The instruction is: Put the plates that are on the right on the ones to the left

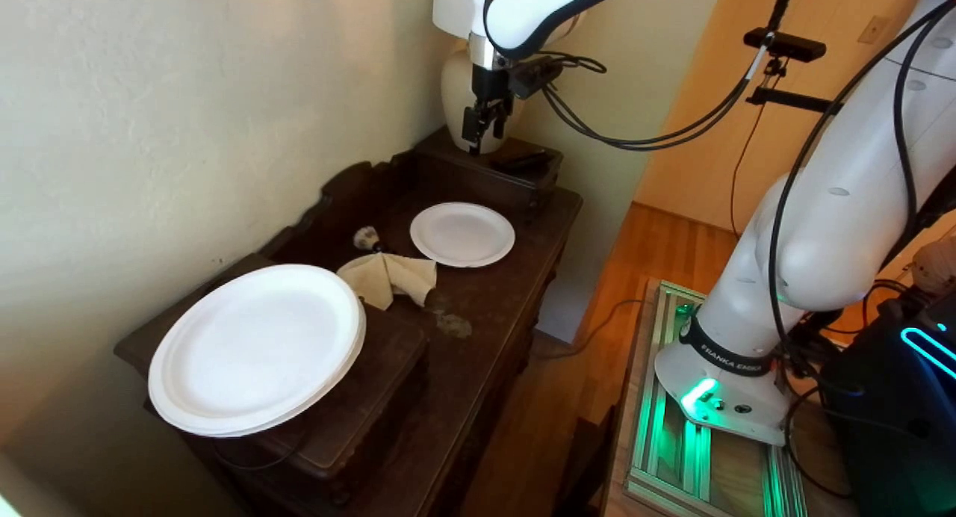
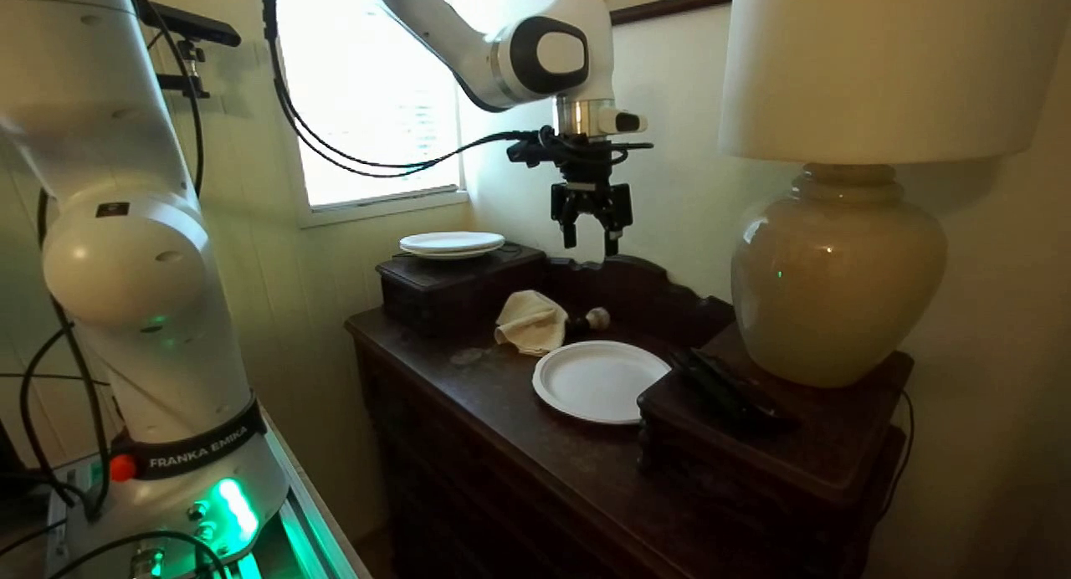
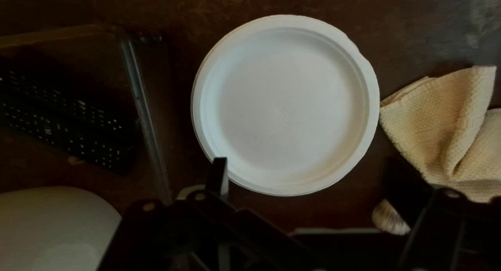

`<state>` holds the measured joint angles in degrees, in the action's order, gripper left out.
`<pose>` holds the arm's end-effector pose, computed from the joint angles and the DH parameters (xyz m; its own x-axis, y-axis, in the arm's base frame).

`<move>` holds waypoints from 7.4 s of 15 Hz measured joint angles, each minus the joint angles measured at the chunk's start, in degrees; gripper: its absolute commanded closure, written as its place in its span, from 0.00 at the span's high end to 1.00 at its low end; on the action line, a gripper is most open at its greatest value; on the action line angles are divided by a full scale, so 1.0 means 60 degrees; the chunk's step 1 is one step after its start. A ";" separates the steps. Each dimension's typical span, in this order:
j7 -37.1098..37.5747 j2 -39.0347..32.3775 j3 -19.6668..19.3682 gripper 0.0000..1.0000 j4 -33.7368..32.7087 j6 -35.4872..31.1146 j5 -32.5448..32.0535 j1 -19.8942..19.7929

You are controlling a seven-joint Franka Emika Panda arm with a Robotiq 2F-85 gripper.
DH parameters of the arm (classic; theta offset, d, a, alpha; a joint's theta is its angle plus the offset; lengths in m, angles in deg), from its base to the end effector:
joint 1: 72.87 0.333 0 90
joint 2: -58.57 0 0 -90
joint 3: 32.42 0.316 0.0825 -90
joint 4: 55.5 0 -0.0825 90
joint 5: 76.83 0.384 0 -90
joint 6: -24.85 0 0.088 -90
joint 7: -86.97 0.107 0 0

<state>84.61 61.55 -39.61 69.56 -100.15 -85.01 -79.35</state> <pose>0.5124 -0.1305 0.4165 0.9924 -0.1156 0.0414 -0.1197 -0.9860 0.1159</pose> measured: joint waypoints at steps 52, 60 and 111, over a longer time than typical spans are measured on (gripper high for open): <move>0.4503 -0.6831 -0.0042 1.00 -0.3537 -0.2577 -0.0308 0.1607; 0.4505 -0.7050 -0.0044 0.94 -0.3884 -0.1579 -0.0130 0.1666; 0.5892 -0.8405 -0.0771 0.33 -0.6280 0.3127 -0.1656 0.3042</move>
<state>119.96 11.12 -44.24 31.87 -81.39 -94.94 -61.10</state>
